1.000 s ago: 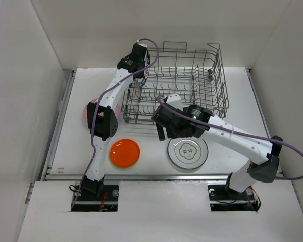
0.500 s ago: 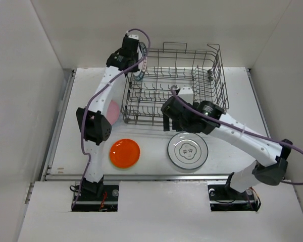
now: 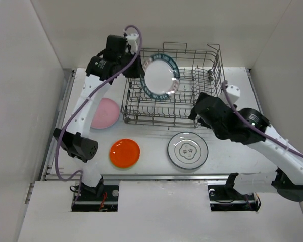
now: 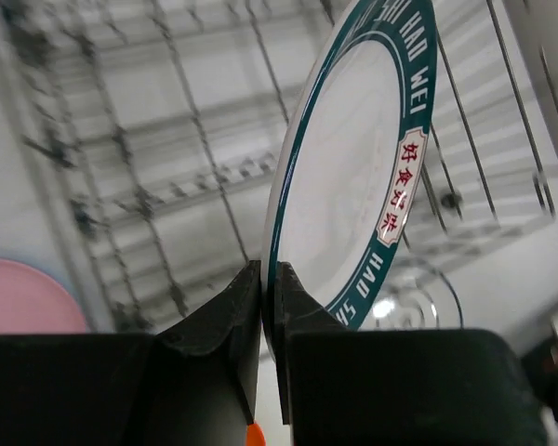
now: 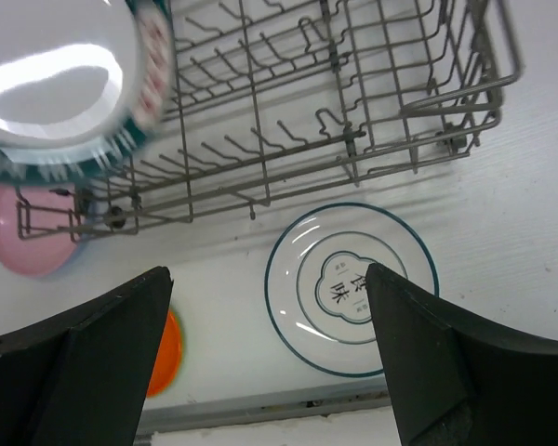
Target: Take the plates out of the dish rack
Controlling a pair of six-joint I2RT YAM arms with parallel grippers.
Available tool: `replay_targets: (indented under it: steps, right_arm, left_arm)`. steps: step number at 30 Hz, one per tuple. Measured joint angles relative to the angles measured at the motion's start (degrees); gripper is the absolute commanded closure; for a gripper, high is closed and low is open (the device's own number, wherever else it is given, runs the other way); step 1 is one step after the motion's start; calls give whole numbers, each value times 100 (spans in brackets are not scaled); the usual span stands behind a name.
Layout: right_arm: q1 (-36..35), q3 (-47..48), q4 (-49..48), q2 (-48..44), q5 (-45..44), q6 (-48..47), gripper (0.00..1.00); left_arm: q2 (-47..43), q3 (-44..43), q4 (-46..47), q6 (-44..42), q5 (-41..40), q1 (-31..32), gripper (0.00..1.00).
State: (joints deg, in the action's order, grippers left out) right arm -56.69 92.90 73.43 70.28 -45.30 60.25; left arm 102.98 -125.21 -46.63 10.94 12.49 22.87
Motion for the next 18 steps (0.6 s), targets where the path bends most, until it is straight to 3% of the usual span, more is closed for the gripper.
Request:
replay_targets:
  steps: [7,13,18]
  right_arm:
    - [37,407,280,-634,-750,332,10]
    - [42,448,330,-804,-938,413,11]
    - [42,446,334,-726,-911,409,11]
  left_arm:
    - [131,1731,-599,-603,1600,1268,100]
    - [271,2457,-710,-1145,1705,2581,100]
    - [332,2583,-531,-1198,1414,2844,100]
